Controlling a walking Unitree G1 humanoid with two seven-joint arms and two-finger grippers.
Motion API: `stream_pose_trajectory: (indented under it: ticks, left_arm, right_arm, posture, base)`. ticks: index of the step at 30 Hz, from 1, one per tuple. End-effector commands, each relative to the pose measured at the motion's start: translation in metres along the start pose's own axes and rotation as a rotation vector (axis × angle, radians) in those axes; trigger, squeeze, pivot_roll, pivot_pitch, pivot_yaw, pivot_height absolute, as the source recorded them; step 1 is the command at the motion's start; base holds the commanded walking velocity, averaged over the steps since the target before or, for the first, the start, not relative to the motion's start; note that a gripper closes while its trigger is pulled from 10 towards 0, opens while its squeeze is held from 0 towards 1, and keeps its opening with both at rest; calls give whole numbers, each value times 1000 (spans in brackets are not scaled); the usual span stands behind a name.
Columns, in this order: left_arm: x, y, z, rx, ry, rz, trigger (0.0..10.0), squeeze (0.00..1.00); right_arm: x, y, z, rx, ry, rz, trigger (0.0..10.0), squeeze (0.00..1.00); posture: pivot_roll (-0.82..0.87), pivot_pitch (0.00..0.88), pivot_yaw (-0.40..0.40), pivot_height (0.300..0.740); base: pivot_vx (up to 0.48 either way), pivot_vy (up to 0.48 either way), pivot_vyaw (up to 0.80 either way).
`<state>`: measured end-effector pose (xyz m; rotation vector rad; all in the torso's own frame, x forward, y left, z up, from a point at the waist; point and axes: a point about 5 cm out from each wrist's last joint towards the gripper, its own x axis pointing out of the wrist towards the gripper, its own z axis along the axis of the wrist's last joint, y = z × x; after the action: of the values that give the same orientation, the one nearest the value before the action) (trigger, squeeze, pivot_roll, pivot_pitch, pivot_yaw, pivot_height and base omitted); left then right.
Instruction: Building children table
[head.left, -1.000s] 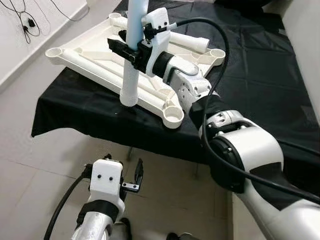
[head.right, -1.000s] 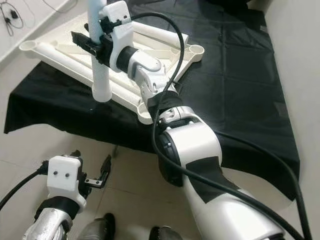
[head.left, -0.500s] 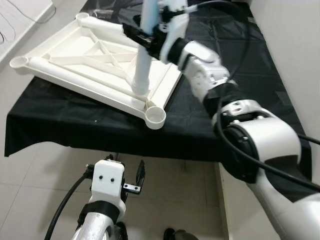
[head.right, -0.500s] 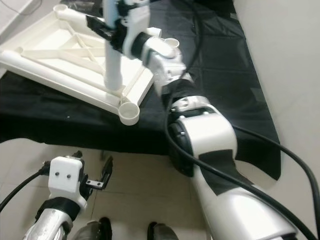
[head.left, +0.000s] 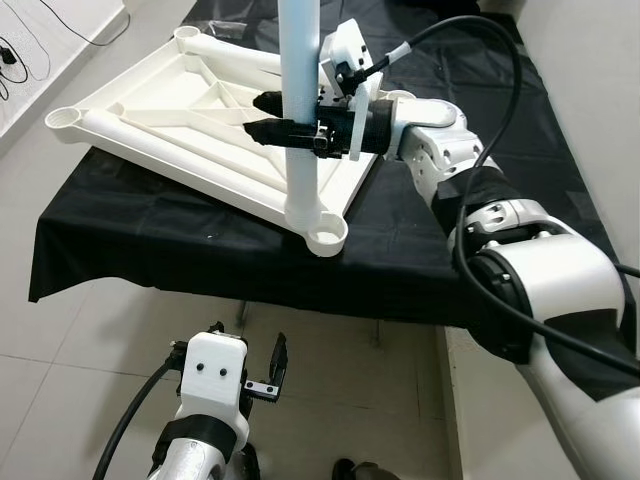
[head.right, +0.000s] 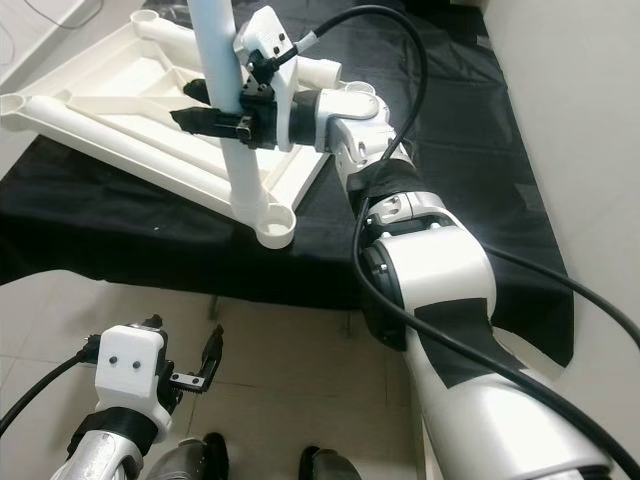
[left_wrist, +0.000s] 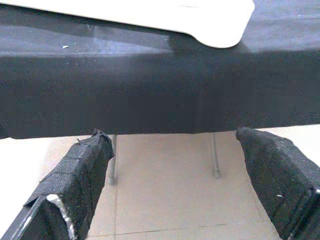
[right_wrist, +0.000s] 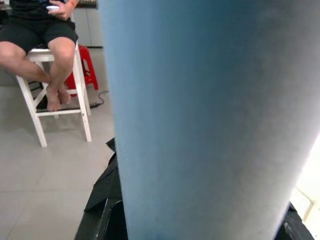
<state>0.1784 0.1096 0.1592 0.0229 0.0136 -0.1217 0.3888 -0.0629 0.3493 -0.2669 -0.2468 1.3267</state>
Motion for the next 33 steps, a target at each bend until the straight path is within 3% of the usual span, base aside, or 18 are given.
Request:
stream_pose_trajectory:
  ticks: [1,7,15,25,33]
  left_arm:
    - [-3,-2,1,-1,7,-10,10000,0]
    - [-4,-2,1,-1,8,-11,10000,0]
    - [-4,-3,2,-5,10,-12,10000,0]
    - [-4,-1,0,-1,15,-9,10000,0]
    - [-4,0,0,-1,14,-8,10000,0]
  right_arm:
    - [-7,0,-10,32,36,3,10000,0]
    - [-21,-6,-11,47,43,-32,10000,0]
    - [-31,-3,-8,81,-9,80,10000,0]
    - [-32,3,-18,103,14,164,10000,0]
    - [-27,7,-29,109,50,153,10000,0]
  posture:
    - [99,235,-79,740]
    - [97,240,-80,740]
    - [89,251,-74,740]
    - [92,253,-69,740]
    - [94,254,-66,740]
  base:
    - [0,0,0]
    - [0,0,0]
    - [0,0,0]
    - [0,0,0]
    - [0,0,0]
